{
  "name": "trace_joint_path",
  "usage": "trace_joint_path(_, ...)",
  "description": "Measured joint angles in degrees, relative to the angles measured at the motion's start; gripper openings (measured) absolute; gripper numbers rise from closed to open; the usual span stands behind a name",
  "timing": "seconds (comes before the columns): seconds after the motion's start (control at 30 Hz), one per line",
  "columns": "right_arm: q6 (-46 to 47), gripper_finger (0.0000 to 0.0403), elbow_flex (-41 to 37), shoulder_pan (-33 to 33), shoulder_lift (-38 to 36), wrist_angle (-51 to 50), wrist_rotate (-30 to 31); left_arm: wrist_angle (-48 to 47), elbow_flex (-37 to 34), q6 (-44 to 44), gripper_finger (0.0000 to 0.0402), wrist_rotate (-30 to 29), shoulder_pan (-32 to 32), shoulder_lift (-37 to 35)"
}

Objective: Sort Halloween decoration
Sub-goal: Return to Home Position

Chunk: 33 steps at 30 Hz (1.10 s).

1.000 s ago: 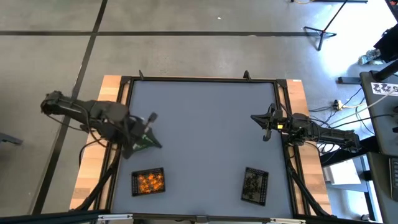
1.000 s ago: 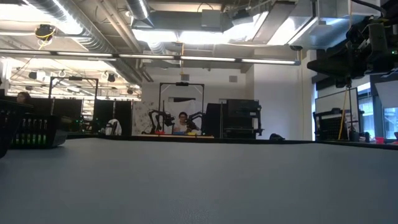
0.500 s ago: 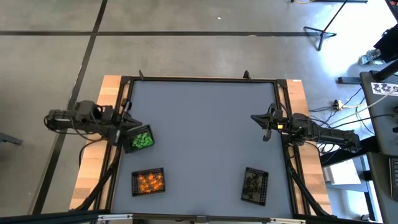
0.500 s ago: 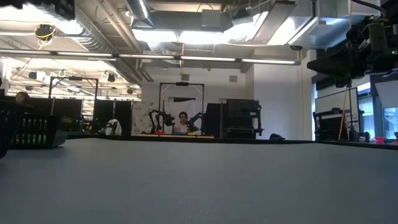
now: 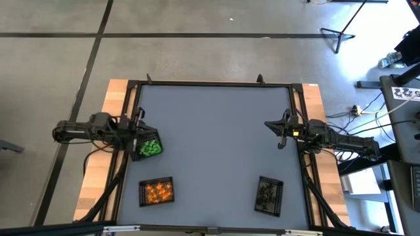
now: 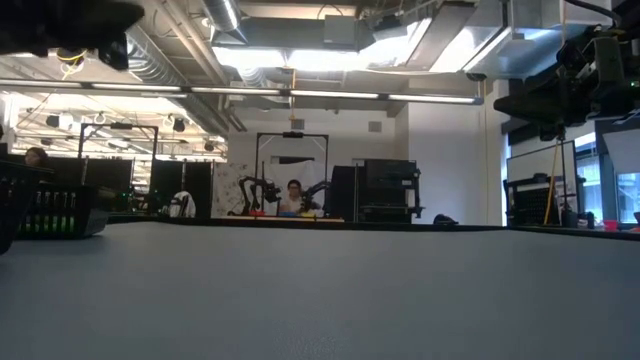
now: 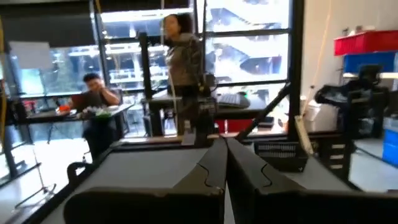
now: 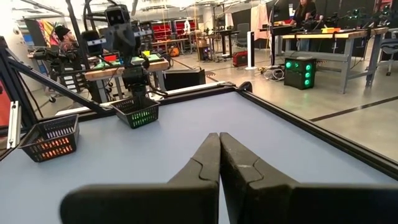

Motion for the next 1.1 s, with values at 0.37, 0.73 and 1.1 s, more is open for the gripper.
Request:
trace_joint_path(0.37,0.0,0.0003,0.0,0.0,0.0,-0.1,0.0,8.7,-9.0,0.9,0.0,-3.0,4.1,0.0)
trace_joint_path(0.73,0.0,0.0003,0.0,0.0,0.0,-0.1,0.0,10.1,-11.0,3.9,0.0,-4.0,6.5,0.3)
trace_joint_path(1.1,0.0,0.0003,0.0,0.0,0.0,-0.1,0.0,10.1,-11.0,3.9,0.0,-4.0,6.5,0.3)
